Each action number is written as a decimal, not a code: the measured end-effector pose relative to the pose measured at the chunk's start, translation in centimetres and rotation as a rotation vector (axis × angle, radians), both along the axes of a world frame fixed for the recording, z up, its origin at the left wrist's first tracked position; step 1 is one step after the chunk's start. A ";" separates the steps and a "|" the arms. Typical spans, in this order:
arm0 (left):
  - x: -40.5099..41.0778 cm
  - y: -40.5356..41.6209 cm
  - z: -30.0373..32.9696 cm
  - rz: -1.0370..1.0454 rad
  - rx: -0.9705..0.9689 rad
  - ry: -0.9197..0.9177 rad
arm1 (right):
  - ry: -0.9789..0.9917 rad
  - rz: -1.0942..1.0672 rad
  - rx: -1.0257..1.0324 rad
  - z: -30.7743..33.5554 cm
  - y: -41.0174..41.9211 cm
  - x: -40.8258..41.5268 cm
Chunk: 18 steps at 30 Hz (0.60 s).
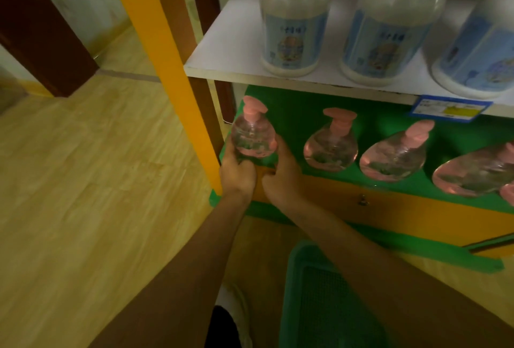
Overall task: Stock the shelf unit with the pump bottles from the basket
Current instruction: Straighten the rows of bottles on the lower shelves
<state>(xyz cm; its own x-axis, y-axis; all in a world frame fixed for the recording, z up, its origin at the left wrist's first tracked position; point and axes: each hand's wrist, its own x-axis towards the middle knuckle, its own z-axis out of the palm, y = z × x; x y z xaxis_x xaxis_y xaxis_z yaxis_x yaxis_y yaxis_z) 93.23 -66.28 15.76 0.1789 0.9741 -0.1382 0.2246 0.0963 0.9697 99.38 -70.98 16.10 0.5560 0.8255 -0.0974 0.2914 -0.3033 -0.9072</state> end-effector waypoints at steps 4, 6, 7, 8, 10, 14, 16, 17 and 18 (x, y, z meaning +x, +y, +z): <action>0.3 -0.4 0.1 -0.006 -0.021 0.000 | 0.041 -0.056 0.028 -0.5 -0.1 -0.3; 0.7 -0.8 -0.1 -0.043 -0.032 -0.017 | 0.018 -0.115 0.046 -0.7 -0.2 -0.2; 1.0 -1.1 0.0 -0.064 -0.041 -0.019 | 0.008 -0.145 0.048 -0.7 -0.4 0.0; 1.2 -1.3 0.0 -0.082 -0.045 -0.016 | 0.006 -0.169 0.047 -0.7 -0.5 0.2; 1.6 -1.7 0.0 -0.097 -0.046 -0.009 | 0.008 -0.189 0.058 -0.8 -0.8 0.6; 1.7 -1.7 -0.2 -0.103 -0.032 0.006 | -0.004 -0.168 0.053 -0.9 -1.2 0.9; 1.7 -1.7 -0.2 -0.104 -0.034 0.006 | 0.003 -0.161 0.043 -0.9 -1.2 0.9; 1.7 -1.8 -0.1 -0.103 -0.038 0.000 | 0.005 -0.157 0.044 -0.9 -1.2 0.9; 1.7 -1.8 -0.2 -0.098 -0.041 -0.004 | 0.005 -0.152 0.045 -0.9 -1.3 0.9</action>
<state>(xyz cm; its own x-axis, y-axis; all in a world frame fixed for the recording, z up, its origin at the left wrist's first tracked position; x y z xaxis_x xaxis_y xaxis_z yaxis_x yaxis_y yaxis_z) 94.96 -68.08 15.61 0.2736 0.9455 -0.1764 0.2309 0.1134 0.9663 100.30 -72.24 15.21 0.6747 0.7352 -0.0652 0.2407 -0.3026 -0.9222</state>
